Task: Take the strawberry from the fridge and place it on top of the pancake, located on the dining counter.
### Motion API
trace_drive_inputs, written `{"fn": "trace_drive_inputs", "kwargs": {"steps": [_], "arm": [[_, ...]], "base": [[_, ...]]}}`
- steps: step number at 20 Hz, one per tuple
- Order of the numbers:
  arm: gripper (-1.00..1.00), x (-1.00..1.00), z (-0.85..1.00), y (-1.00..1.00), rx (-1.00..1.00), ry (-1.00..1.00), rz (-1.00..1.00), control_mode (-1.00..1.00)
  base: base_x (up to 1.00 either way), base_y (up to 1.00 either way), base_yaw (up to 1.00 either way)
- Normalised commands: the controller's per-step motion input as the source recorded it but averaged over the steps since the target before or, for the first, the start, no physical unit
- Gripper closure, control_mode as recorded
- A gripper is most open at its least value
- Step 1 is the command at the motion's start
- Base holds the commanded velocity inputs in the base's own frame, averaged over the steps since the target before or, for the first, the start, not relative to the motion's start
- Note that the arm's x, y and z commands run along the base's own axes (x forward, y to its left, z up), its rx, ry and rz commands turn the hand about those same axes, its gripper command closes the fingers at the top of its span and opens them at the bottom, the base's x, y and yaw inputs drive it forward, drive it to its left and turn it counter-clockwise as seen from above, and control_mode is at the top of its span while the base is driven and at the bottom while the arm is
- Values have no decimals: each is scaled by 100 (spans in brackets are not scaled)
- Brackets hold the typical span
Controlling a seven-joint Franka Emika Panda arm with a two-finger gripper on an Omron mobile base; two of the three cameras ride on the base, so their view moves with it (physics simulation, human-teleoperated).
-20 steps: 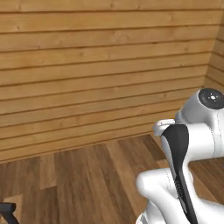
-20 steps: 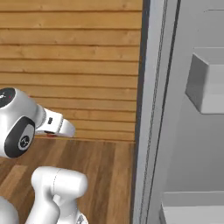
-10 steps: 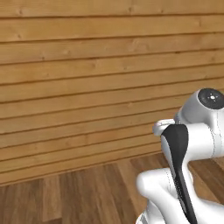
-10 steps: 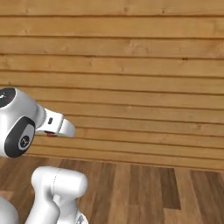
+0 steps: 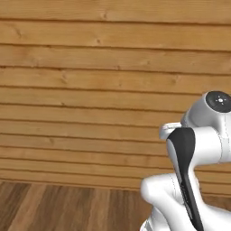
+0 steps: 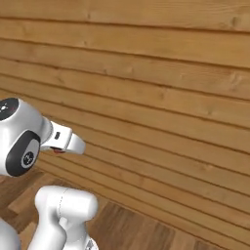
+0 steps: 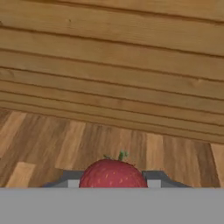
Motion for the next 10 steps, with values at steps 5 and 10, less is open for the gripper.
{"fn": "trace_drive_inputs", "kwargs": {"steps": [5, 10], "arm": [[100, 0, 0, 0, 0, 0, 0, 100], [100, 0, 0, 0, 0, 0, 0, 100]], "base": [[86, 46, 69], [83, 41, 67]]}}
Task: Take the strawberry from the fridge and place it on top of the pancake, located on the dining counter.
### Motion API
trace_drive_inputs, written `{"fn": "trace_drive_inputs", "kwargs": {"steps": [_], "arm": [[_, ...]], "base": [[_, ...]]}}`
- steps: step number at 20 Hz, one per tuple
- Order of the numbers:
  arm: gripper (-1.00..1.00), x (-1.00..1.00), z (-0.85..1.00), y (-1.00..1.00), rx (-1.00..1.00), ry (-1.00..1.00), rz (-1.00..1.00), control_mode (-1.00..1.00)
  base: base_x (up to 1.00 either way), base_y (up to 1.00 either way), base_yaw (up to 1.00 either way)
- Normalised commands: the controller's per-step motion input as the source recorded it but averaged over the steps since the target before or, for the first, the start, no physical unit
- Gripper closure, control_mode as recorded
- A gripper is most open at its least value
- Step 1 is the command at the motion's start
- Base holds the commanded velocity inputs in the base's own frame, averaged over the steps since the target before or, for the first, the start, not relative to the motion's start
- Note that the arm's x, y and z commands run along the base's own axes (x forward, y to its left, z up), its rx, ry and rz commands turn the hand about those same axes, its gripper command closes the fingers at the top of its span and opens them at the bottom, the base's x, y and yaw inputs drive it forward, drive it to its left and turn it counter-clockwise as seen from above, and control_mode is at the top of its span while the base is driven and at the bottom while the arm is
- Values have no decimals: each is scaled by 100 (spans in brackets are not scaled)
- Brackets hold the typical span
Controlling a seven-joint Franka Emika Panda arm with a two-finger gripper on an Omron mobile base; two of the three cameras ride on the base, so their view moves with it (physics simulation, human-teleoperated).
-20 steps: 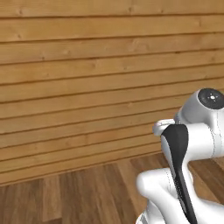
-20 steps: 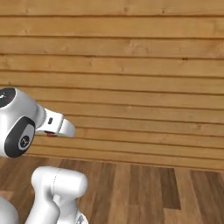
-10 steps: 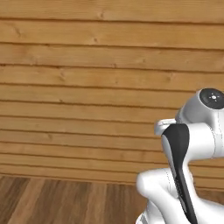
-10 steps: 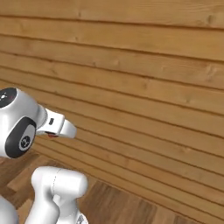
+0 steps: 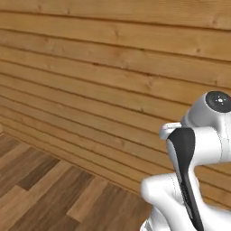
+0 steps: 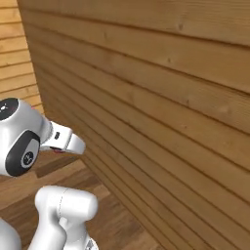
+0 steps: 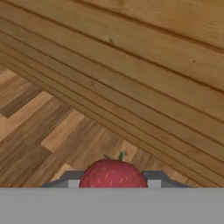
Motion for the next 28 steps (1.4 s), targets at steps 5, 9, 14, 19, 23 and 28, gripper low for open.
{"fn": "trace_drive_inputs", "kwargs": {"steps": [5, 9, 14, 19, 23, 28], "arm": [[100, 0, 0, 0, 0, 0, 0, 100], [100, 0, 0, 0, 0, 0, 0, 100], [100, 0, 0, 0, 0, 0, 0, 100], [100, 0, 0, 0, 0, 0, 0, 100], [100, 0, 0, 0, 0, 0, 0, 100], [100, 0, 0, 0, 0, 0, 0, 100]], "base": [[64, 24, 73], [46, 13, 82], [52, 8, 80], [40, 10, 76], [52, 0, 78], [68, -23, 76]]}}
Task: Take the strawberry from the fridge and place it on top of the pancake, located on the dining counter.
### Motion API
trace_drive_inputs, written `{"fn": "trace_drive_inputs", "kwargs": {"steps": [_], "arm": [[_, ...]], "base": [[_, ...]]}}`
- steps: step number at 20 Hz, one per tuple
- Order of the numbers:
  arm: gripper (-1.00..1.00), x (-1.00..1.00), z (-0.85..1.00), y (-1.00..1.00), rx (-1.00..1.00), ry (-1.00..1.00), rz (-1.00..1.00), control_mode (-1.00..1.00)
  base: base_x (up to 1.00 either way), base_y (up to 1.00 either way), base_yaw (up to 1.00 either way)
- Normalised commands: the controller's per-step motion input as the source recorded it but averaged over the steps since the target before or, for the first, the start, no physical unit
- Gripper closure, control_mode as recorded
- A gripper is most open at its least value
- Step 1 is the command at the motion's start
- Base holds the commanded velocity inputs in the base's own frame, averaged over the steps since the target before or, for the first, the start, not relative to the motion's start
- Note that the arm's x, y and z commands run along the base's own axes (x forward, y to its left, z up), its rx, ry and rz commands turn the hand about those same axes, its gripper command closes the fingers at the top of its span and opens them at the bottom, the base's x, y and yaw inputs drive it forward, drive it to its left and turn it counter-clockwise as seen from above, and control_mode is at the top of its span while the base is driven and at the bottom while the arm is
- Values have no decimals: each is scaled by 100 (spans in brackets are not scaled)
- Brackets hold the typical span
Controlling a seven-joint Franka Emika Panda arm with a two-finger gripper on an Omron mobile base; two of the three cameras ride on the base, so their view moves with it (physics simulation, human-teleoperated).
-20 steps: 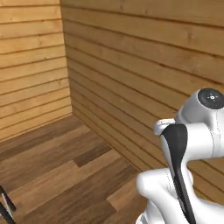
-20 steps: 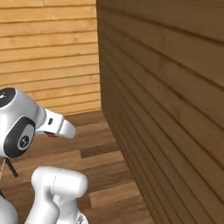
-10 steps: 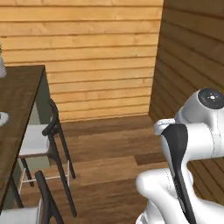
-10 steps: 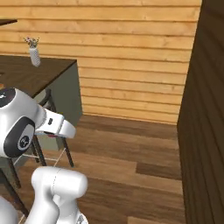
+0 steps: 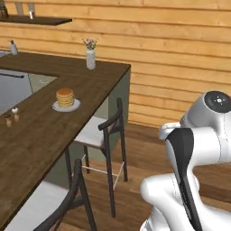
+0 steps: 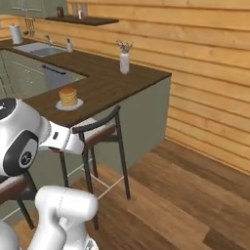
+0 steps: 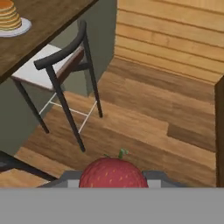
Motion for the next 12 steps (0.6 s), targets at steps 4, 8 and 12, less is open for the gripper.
{"fn": "trace_drive_inputs", "kwargs": {"steps": [4, 8, 12], "arm": [[100, 0, 0, 0, 0, 0, 0, 100], [100, 0, 0, 0, 0, 0, 0, 100], [100, 0, 0, 0, 0, 0, 0, 100]], "base": [[71, -43, 72], [63, -55, 73], [45, -58, 72]]}}
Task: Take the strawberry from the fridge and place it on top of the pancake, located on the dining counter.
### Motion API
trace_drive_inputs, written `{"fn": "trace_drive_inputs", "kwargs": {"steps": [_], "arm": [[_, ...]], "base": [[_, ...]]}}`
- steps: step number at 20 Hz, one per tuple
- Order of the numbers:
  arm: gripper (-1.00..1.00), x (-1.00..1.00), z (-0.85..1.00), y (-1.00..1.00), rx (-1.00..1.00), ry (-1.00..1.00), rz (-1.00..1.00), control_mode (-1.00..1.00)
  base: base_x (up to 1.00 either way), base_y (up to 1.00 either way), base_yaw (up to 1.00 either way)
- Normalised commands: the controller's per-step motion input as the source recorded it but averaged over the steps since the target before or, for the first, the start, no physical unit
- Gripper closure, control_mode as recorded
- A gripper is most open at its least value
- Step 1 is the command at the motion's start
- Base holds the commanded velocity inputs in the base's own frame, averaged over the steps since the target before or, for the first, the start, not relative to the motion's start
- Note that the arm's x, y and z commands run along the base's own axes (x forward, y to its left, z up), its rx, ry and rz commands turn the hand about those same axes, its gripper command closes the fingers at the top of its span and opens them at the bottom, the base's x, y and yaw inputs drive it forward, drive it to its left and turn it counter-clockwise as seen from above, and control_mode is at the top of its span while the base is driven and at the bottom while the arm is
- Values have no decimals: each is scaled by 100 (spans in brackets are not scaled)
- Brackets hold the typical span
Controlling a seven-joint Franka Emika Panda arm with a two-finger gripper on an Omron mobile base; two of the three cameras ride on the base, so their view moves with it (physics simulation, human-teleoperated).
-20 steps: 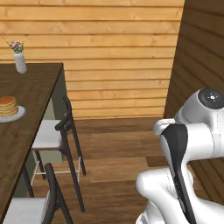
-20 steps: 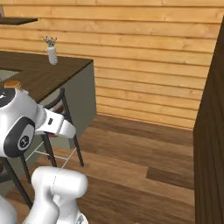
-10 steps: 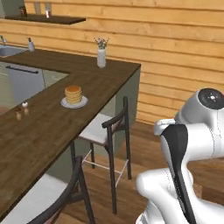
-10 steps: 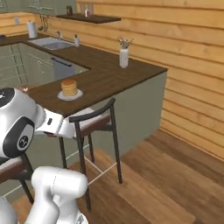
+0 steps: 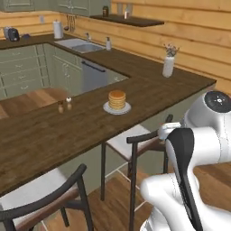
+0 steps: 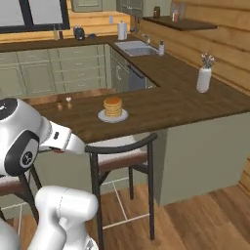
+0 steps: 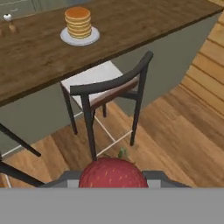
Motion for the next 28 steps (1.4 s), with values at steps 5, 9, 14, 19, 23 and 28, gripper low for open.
{"fn": "trace_drive_inputs", "kwargs": {"steps": [5, 9, 14, 19, 23, 28], "arm": [[100, 0, 0, 0, 0, 0, 0, 100], [100, 0, 0, 0, 0, 0, 0, 100], [100, 0, 0, 0, 0, 0, 0, 100], [100, 0, 0, 0, 0, 0, 0, 100], [100, 0, 0, 0, 0, 0, 0, 100], [100, 0, 0, 0, 0, 0, 0, 100]], "base": [[28, -70, 61], [26, -51, 49], [24, -46, 24], [32, -73, 3], [67, -27, 9], [74, -3, 25]]}}
